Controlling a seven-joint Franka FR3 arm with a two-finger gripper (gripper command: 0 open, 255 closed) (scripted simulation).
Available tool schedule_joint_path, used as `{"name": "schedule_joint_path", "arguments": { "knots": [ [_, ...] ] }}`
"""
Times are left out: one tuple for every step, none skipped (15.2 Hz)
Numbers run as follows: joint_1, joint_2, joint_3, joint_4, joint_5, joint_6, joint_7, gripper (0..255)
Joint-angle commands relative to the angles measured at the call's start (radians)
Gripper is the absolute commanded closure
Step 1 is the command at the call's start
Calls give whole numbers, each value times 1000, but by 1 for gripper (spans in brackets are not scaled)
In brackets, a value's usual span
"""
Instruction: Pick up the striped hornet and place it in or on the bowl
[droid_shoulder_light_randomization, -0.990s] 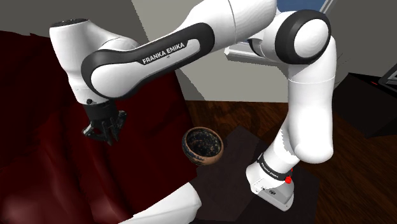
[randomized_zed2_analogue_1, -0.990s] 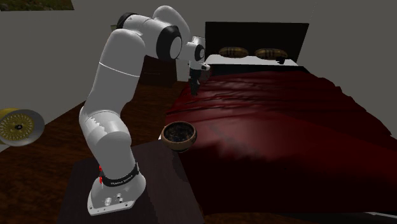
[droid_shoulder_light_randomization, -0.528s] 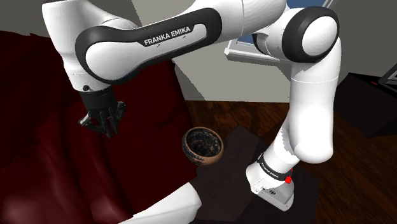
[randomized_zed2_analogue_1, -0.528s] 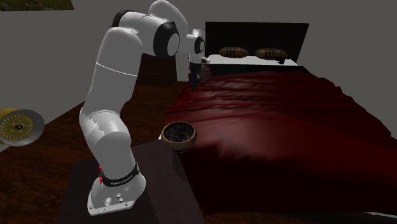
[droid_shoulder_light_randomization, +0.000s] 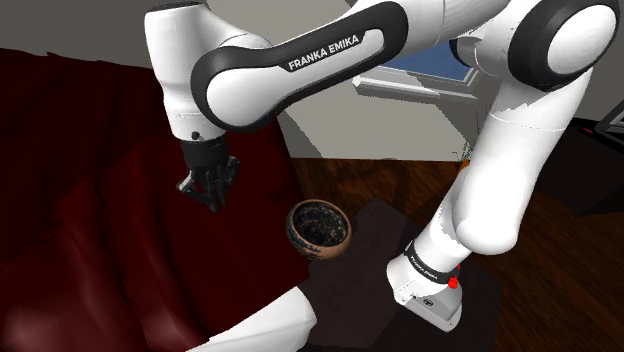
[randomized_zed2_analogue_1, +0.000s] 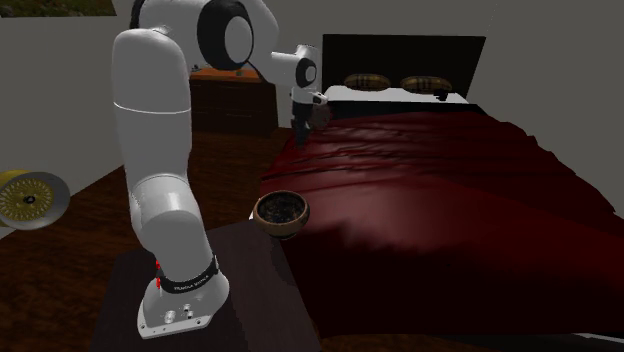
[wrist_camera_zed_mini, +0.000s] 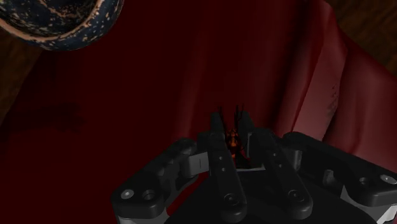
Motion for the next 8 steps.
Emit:
{"name": "schedule_joint_path", "arguments": {
  "knots": [
    [-28,-76,1,-96,36,29,-39,255],
    [-40,-117,-1,-143,55,40,-61,255],
    [-51,-158,-3,-189,76,50,-84,255],
    [-60,-199,-7,-234,95,58,-108,255],
    [-67,-239,-12,-277,115,65,-132,255],
    [-73,-280,-19,-319,134,71,-156,255],
    [-77,-320,-26,-360,152,75,-181,255],
    [-80,-360,-35,-400,170,78,-205,255]
  ]
}}
